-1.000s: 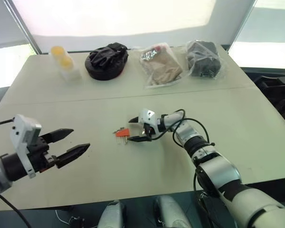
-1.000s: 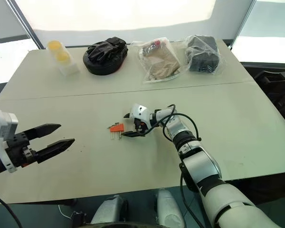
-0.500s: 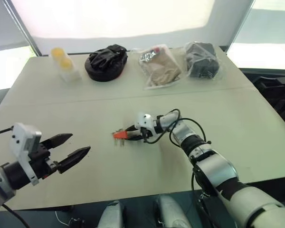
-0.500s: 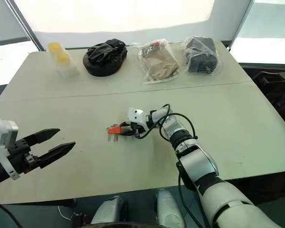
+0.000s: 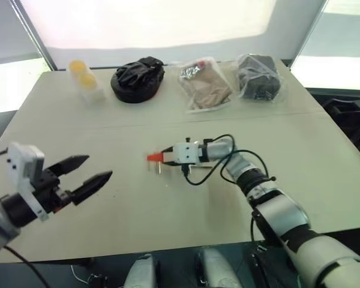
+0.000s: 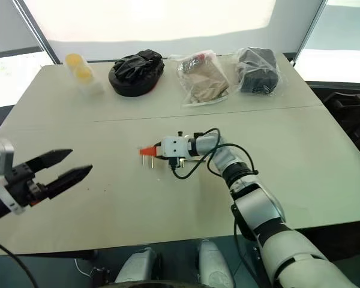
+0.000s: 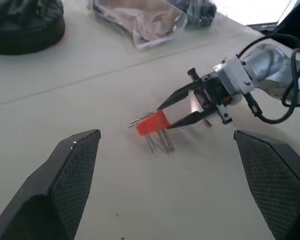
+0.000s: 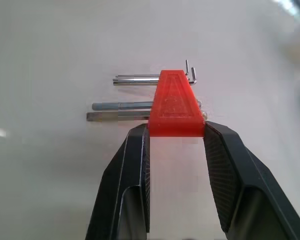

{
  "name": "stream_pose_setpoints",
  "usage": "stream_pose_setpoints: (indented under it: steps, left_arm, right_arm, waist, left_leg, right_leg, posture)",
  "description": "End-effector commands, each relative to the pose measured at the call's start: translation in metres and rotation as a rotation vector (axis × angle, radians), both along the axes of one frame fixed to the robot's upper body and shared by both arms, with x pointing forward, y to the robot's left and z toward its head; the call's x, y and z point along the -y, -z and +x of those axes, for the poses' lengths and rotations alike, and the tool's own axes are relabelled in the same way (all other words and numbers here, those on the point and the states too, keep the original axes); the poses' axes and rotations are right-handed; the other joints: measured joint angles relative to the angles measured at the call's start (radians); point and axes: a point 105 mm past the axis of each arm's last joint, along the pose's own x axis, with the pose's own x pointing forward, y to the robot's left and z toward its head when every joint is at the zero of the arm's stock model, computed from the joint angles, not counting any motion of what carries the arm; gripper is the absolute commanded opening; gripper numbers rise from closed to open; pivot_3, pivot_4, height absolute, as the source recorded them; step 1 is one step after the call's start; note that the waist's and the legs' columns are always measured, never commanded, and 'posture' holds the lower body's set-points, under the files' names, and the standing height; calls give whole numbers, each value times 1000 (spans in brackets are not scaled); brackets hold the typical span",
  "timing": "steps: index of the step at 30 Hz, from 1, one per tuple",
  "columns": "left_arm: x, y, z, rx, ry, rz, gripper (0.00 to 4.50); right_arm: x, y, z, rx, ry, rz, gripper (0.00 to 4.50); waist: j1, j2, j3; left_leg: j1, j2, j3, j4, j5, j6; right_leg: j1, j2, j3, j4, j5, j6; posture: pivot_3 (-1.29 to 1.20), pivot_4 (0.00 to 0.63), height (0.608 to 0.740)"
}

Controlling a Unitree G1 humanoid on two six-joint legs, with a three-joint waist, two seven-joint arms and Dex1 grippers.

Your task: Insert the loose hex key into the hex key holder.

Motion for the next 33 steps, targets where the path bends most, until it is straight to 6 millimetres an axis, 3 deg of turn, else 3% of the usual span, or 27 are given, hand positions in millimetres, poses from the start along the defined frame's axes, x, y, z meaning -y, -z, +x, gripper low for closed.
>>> stream_pose_setpoints:
  steps: [1, 7, 12, 16, 24, 33]
  left_arm:
    - [5, -13, 8, 22, 57, -44, 4500]
    - [15, -33, 27, 41, 182, -82, 4500]
    - [23, -35, 37, 25, 250, -93, 4500]
    - [29, -32, 46, 18, 293, -95, 4500]
    - [44, -44, 57, 51, 361, -143, 4500]
    - [63, -42, 55, 38, 441, -146, 4500]
  right_arm:
    - [-2, -39, -5, 299, -81, 19, 989]
    - [10, -88, -22, 578, -168, 89, 989]
    - [14, -111, -38, 652, -232, 109, 989]
    - [14, -127, -56, 612, -279, 163, 989]
    - [16, -133, -69, 581, -314, 155, 989]
    - [15, -135, -71, 576, -309, 155, 989]
  waist:
    - [-3, 0, 0]
    - [-9, -1, 2]
    - [-7, -1, 2]
    - [-5, -2, 2]
    - [-5, -2, 2]
    - [-4, -2, 2]
  left_leg:
    - [0, 0, 0, 0, 0, 0]
    - [-3, 1, 1, -1, 0, 0]
    - [-5, 1, 0, 0, 0, 0]
    - [-6, 1, 0, 1, 0, 0]
    - [-6, 1, -1, 1, 0, 0]
    - [-15, 1, -2, 6, 0, 0]
  right_leg:
    - [0, 0, 0, 0, 0, 0]
    - [-4, 1, 1, 1, 0, 0]
    - [-5, 1, 0, 1, 0, 0]
    - [-4, 1, 0, 1, 0, 1]
    - [-5, 0, 0, 1, 0, 1]
    - [-11, 0, -1, 2, 0, 1]
  posture:
    - [0, 150, 740]
    - [0, 150, 740]
    - [0, 150, 740]
    - [0, 150, 740]
    - [0, 150, 740]
    - [0, 150, 740]
